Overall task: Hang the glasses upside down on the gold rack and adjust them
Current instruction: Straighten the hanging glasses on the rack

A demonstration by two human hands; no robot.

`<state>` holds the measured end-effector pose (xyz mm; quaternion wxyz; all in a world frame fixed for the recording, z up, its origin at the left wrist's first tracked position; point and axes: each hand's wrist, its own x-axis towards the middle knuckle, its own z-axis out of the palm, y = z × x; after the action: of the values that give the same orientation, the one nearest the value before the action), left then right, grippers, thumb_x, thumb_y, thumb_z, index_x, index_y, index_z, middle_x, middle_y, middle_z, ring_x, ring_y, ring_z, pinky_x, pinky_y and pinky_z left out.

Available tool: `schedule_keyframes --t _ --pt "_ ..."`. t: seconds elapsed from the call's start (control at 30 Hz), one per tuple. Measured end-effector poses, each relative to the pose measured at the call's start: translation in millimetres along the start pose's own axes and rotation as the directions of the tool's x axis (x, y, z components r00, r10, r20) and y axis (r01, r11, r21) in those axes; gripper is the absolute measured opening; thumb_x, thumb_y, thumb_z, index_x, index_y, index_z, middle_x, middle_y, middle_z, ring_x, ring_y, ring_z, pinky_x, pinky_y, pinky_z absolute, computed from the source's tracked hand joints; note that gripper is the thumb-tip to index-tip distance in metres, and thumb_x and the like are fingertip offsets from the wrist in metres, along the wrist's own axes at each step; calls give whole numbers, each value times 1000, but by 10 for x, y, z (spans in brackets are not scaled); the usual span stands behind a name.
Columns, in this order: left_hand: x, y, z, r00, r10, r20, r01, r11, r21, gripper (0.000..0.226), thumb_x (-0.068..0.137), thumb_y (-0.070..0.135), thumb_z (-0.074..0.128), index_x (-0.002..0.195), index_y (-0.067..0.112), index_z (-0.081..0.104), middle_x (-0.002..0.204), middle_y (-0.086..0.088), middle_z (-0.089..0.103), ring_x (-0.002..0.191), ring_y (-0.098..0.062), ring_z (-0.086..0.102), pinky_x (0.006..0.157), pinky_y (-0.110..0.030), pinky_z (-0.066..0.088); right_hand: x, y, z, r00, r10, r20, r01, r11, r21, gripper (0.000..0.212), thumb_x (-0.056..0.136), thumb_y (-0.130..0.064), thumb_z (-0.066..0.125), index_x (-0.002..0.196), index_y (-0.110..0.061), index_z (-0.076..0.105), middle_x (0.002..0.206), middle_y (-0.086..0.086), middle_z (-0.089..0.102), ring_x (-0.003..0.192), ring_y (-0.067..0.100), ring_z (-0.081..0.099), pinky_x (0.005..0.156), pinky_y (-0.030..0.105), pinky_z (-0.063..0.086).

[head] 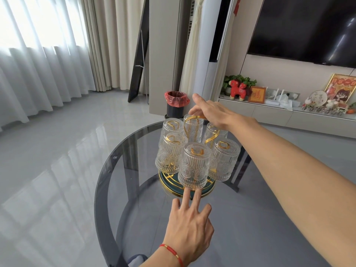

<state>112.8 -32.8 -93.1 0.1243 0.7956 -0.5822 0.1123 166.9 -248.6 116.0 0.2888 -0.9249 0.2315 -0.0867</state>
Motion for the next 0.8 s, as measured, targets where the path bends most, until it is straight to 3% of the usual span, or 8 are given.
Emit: schedule_keyframes --t 0.07,0.27,0.57,0.7,0.8 --pt "0 -1 -6 1000 3 -5 -3 1000 -1 27 82 38 51 98 23 66 141 -19 60 120 -47 57 69 -45 50 -7 2 14 1000 -8 14 8 1000 -27 91 101 -74 7 129 -20 74 136 6 70 131 24 59 113 43 35" --pt "-2 7 -26 1000 -1 6 1 1000 7 29 82 38 50 99 23 67 141 -18 61 120 -47 58 70 -46 51 -24 9 11 1000 17 26 -16 1000 -25 90 100 -75 6 132 -22 72 140 5 67 136 25 55 120 53 31" --pt "-8 5 -31 1000 -2 9 2 1000 7 31 84 40 49 102 23 68 143 -18 60 123 -48 57 72 -47 52 -25 2 -1 1000 -11 25 10 999 42 86 101 -75 11 138 -20 65 140 5 66 134 25 55 115 46 35" --pt "-2 5 -25 1000 -3 1 3 1000 4 33 85 40 47 103 23 68 144 -18 59 123 -48 56 72 -47 51 -21 -101 -5 996 -85 -24 87 991 99 84 104 -69 11 126 -17 73 126 5 72 120 19 64 98 36 40" --pt "-4 0 -15 1000 -5 -4 5 1000 2 32 85 40 48 103 23 67 144 -18 58 124 -48 55 72 -47 51 -35 -214 18 988 -153 -4 153 987 40 86 105 -68 12 115 -17 80 119 3 76 111 16 68 93 34 42"
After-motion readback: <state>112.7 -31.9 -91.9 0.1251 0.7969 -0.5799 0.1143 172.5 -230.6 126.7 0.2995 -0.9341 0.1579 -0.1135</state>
